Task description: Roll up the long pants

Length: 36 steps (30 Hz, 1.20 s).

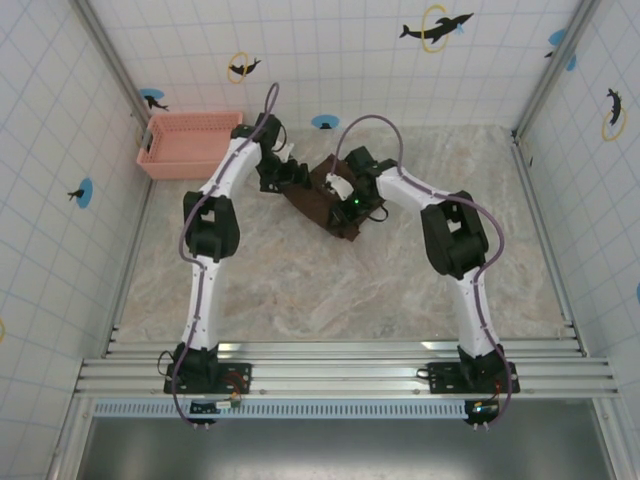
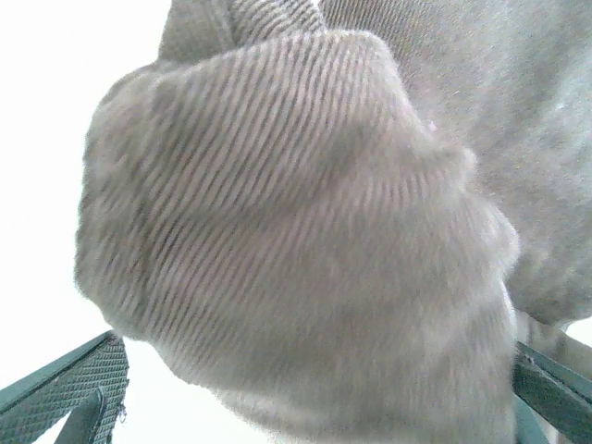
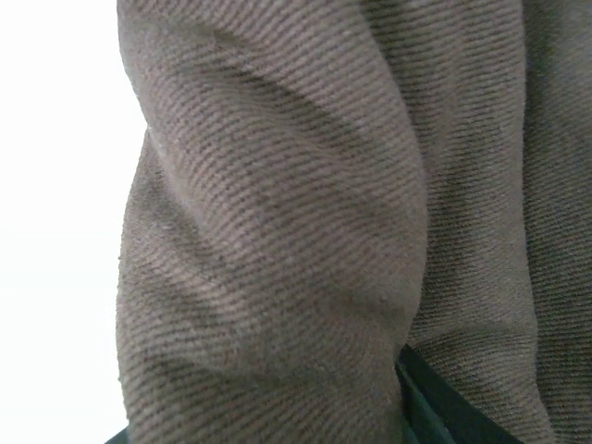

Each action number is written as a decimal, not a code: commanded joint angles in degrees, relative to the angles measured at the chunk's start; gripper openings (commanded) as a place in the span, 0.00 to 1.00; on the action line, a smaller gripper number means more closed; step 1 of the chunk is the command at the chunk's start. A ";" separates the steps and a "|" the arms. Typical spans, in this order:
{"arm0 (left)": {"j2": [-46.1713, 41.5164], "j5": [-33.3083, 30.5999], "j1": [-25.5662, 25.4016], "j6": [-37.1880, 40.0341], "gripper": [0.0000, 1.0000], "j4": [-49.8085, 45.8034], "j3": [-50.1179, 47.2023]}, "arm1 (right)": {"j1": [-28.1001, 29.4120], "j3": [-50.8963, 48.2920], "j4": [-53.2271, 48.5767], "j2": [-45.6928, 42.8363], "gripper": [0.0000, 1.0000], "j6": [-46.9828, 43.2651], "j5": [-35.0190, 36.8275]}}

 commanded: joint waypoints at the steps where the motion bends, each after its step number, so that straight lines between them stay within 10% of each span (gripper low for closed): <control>1: -5.80 -3.05 0.95 -0.20 0.97 -1.76 -1.45 | -0.72 -4.54 4.96 -0.81 0.44 10.62 -16.28; 14: -11.43 -2.31 0.97 0.48 0.97 -1.75 -5.00 | -2.17 -18.73 46.94 0.74 0.45 50.23 -28.20; 36: 0.33 0.45 -0.97 -4.93 0.97 3.40 -5.54 | -0.77 -18.34 41.03 1.82 0.42 45.92 -30.87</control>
